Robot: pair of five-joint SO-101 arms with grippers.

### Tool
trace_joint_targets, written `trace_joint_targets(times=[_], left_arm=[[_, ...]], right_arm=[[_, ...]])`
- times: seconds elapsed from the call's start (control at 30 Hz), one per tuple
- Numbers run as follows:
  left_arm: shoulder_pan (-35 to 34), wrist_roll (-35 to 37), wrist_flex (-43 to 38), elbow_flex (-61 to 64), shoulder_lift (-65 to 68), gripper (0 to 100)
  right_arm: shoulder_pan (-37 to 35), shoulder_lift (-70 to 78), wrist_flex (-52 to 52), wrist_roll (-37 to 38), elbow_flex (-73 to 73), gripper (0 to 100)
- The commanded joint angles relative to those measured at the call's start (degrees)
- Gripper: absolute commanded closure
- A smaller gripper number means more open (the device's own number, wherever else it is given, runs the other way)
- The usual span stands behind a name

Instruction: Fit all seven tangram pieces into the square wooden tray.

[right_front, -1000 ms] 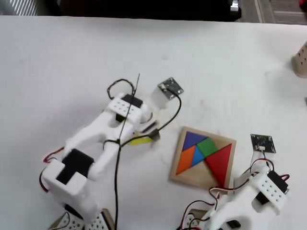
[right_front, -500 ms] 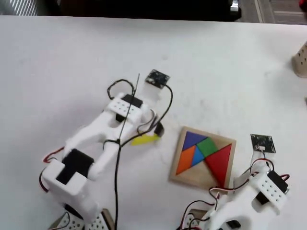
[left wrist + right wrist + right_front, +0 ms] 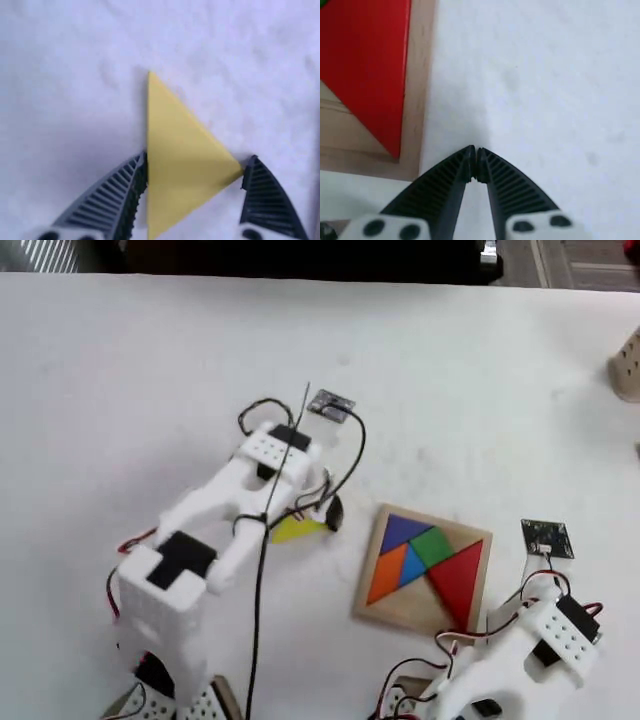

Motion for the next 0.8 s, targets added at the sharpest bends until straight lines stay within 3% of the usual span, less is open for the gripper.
trace_joint_targets(times=[0.0, 0.1, 0.27, 0.77], left_arm=[[0.7, 0.7, 5.5, -8.4, 3.6, 69], [0.7, 0.8, 9.2, -11.8, 6.2, 71], [0.9, 0.9, 9.8, -12.8, 6.8, 84], [1.3, 0.9, 10.4, -11.9, 0.9, 85]], right_arm=[[-1.2, -1.3, -0.7, 0.9, -0.4, 98.1], [-1.1, -1.3, -0.7, 0.9, -0.4, 98.1], [-1.1, -1.3, -0.7, 0.9, -0.4, 98.1], [-1.0, -1.3, -0.8, 0.9, -0.4, 98.1]])
